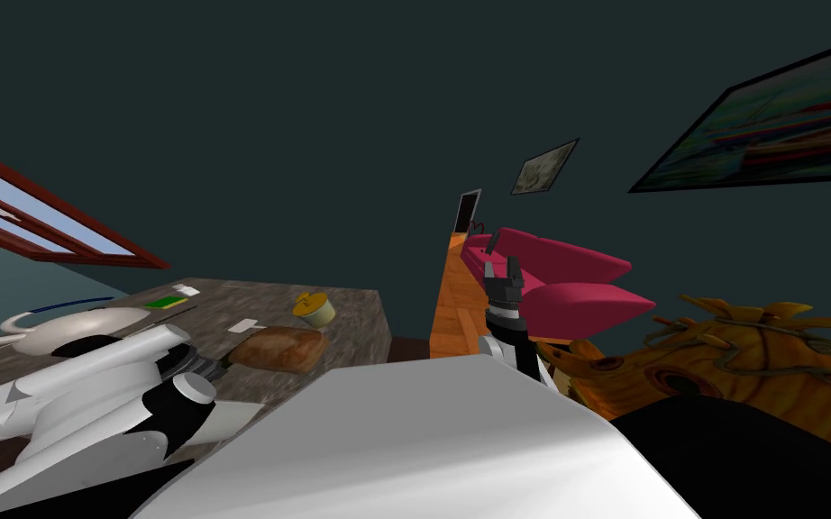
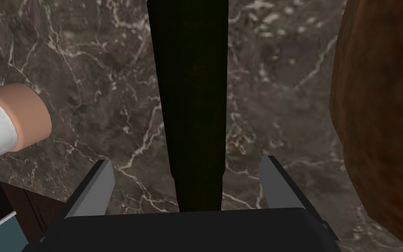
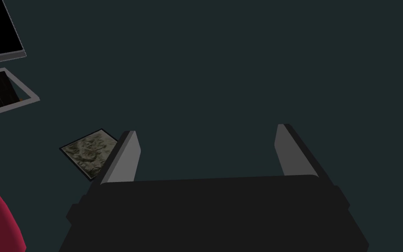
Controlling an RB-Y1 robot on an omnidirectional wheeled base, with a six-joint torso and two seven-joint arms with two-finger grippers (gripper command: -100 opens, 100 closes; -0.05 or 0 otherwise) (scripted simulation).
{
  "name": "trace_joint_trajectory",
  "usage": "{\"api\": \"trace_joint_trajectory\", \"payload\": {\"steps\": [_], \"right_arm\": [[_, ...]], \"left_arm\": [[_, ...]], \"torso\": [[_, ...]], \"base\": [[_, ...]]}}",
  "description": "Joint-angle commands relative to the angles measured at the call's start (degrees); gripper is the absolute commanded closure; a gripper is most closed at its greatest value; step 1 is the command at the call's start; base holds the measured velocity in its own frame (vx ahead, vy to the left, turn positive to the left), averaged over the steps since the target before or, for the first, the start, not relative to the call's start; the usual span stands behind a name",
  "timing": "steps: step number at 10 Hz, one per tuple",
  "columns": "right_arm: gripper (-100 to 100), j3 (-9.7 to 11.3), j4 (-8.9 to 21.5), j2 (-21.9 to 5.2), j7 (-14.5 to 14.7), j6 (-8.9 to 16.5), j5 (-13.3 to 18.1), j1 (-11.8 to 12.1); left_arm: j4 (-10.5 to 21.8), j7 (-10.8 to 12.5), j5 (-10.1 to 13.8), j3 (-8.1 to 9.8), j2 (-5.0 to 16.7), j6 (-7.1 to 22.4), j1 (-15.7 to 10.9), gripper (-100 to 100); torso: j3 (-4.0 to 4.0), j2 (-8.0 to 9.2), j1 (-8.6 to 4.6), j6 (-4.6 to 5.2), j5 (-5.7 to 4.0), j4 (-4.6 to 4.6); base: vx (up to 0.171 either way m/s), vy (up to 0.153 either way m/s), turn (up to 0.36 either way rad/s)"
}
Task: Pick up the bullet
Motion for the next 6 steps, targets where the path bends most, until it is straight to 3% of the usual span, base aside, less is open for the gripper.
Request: {"api": "trace_joint_trajectory", "payload": {"steps": [1, 2, 5, 6], "right_arm": [[0, 0.0, 0.0, 0.0, 0.0, 0.0, 0.0, 0.0], [0, 0.0, 0.0, 0.0, 0.0, 0.0, 0.0, 0.0], [0, 0.0, 0.0, 0.0, 0.0, 0.0, 0.0, 0.0], [0, 0.0, 0.0, 0.0, 0.0, 0.0, 0.0, 0.0]], "left_arm": [[0.0, 0.0, 0.0, 0.0, 0.0, 0.0, 0.0, 0], [0.69, 0.25, 0.14, -0.59, -0.93, -1.66, 0.23, -100], [1.53, 0.47, 0.19, -1.07, -1.41, -2.8, 0.2, -100], [1.65, 0.48, 0.2, -1.1, -1.44, -3.06, 0.2, 100]], "torso": [[0.0, 0.0, 0.0, 0.0, 0.0, 0.0], [0.04, 0.06, -0.06, 0.0, -0.02, 0.02], [0.06, 0.1, -0.08, 0.0, -0.02, 0.02], [0.07, 0.11, -0.09, 0.0, -0.03, 0.03]], "base": [[0.0, 0.0, 0.0], [0.019, 0.025, 0.036], [0.003, 0.002, 0.005], [0.0, 0.0, 0.0]]}}
